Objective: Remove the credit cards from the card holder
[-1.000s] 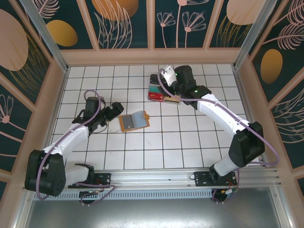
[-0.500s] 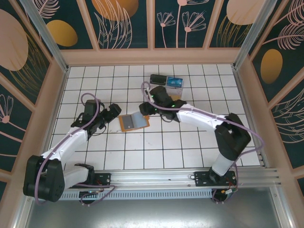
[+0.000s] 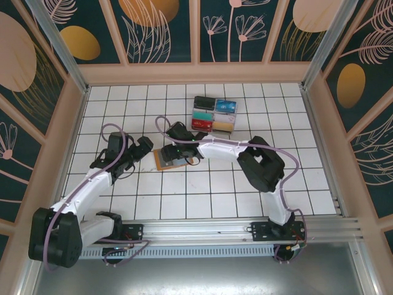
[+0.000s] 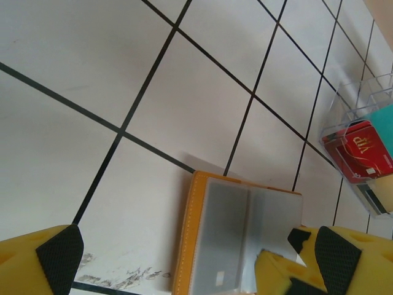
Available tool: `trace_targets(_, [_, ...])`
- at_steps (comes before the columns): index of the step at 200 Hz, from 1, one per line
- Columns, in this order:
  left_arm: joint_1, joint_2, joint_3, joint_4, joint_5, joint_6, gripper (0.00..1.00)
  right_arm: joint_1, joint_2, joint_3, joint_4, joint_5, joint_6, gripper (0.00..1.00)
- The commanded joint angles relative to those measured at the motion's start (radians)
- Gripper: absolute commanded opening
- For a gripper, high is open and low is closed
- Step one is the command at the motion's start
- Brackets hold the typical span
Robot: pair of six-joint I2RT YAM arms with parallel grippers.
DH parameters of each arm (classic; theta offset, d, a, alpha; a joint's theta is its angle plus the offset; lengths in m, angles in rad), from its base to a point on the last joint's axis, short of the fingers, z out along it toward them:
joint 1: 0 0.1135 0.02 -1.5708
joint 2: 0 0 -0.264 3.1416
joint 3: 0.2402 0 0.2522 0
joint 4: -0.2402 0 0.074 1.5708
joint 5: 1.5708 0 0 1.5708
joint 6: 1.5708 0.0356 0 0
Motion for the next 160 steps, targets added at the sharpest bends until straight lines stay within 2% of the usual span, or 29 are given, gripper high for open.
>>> trace_targets(1, [0.009, -0.011, -0.012, -0.028, -0.020, -0.016, 0.99, 0.021, 0.067, 0.074, -0.125, 0.101, 0.009, 0.69])
trace_targets(58, [0.009, 0.025, -0.012, 0.022, 0.077, -0.007, 0.99, 0.029, 0.158, 0.086, -0.201, 0.184, -0.007, 0.59])
trace_targets(77, [0.009, 0.049, -0.011, 0.046, 0.125, -0.005, 0.98, 0.028, 0.175, 0.077, -0.216, 0.207, -0.007, 0.52])
trace_targets(100, [0.009, 0.074, -0.014, 0.098, 0.198, -0.007, 0.90, 0.026, 0.170, 0.045, -0.200, 0.200, -0.001, 0.49])
trace_targets(129, [0.009, 0.122, -0.025, 0.184, 0.301, -0.020, 0.70, 0.018, 0.152, 0.004, -0.163, 0.154, 0.004, 0.45])
trace_targets(160, [0.009, 0.200, -0.036, 0.258, 0.379, -0.034, 0.54, 0.009, 0.138, -0.023, -0.131, 0.118, 0.005, 0.40])
